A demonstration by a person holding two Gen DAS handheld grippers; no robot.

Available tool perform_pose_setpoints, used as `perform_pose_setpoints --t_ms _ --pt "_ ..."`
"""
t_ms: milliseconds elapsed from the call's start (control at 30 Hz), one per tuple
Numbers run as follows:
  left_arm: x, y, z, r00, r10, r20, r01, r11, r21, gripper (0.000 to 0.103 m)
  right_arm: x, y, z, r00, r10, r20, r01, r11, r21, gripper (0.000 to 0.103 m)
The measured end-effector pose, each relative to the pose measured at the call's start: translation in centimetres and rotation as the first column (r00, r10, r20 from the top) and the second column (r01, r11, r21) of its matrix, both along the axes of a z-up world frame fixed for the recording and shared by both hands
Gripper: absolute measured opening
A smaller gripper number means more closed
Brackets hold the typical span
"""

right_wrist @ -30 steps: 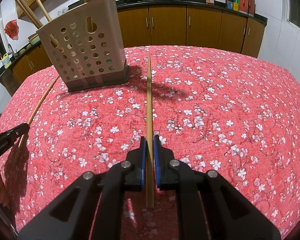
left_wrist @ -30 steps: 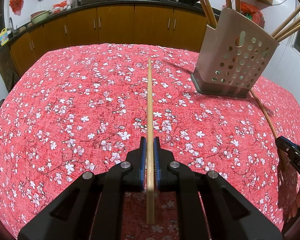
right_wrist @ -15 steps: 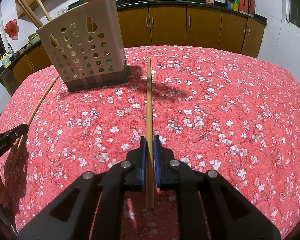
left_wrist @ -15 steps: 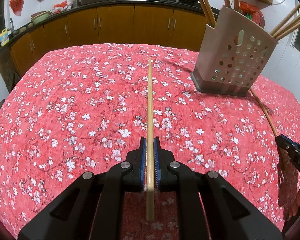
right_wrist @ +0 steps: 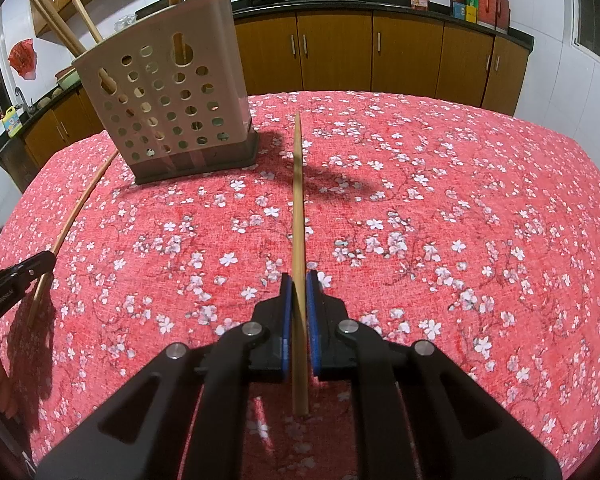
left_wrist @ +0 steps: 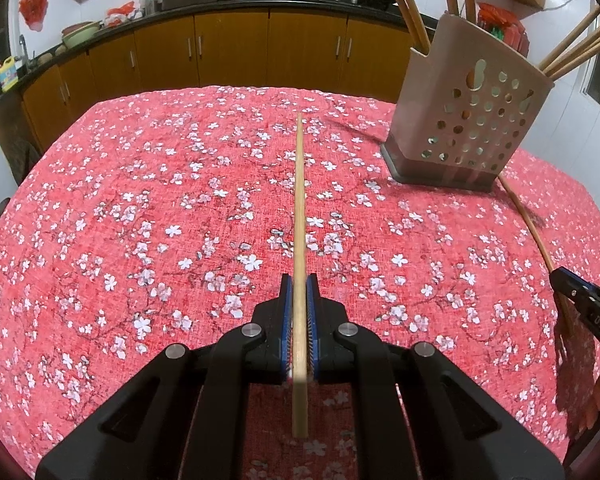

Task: Organize utensils
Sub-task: 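Close the left tool on a chopstick while the right tool grasps the last chopstick, then lift the left tool's chopstick over the holder while the right tool carries its chopstick there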

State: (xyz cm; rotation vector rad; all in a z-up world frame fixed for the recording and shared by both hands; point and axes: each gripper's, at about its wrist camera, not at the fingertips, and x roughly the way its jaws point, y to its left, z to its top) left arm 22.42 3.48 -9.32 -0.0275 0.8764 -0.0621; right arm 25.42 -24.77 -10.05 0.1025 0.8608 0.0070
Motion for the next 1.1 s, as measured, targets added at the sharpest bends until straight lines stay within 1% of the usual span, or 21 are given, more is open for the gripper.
perform_pose_setpoints --t_ms 100,167,233,333,400,600,733,933,1100 --pt "-0.5 -0.1 0.4 1.0 -0.012 -0.001 0.012 1.0 0.014 0.008 -0.6 -0.2 0.8 1.0 -0.002 0.027 0.002 1.0 0.005 0.008" --pt "-1.1 0.2 1.2 1.0 -0.011 0.015 0.011 1.0 0.008 0.008 -1.3 -0.7 2.3 0.997 -0.009 0.073 0.007 1.0 0.018 0.008" --pt "-1.6 0.4 2.5 0.999 -0.011 0.042 0.012 1.0 -0.008 0.008 -1.9 -0.9 3.8 0.993 -0.015 0.113 0.012 1.0 0.023 0.008" --pt "-2.3 0.4 4.7 0.995 -0.015 0.097 0.017 1.0 -0.013 0.008 -2.7 -1.4 6.4 0.983 -0.02 0.184 0.016 1.0 0.024 0.008" --pt "-2.8 0.5 6.7 0.99 -0.021 0.142 0.024 0.999 -0.022 0.008 -3.1 -1.4 8.2 0.973 -0.024 0.231 0.019 1.0 0.023 0.008" --pt "-3.0 1.6 10.7 0.973 -0.016 0.231 0.031 0.997 -0.065 0.008 -4.1 -1.7 11.6 0.945 -0.036 0.326 0.029 0.999 0.028 0.008" --pt "-2.8 1.7 12.3 0.962 -0.015 0.272 0.038 0.996 -0.077 0.008 -4.4 -1.5 13.3 0.929 -0.029 0.37 0.021 0.999 0.027 0.008" --pt "-2.9 1.3 15.5 0.94 -0.035 0.34 0.062 0.996 -0.07 0.008 -5.2 -1.2 17.5 0.894 0.008 0.448 -0.027 0.999 0.036 0.008" --pt "-3.2 0.3 18.5 0.915 -0.069 0.397 0.103 0.992 -0.066 0.008 -5.5 -0.3 21.2 0.86 0.055 0.507 -0.108 0.991 0.075 0.008"
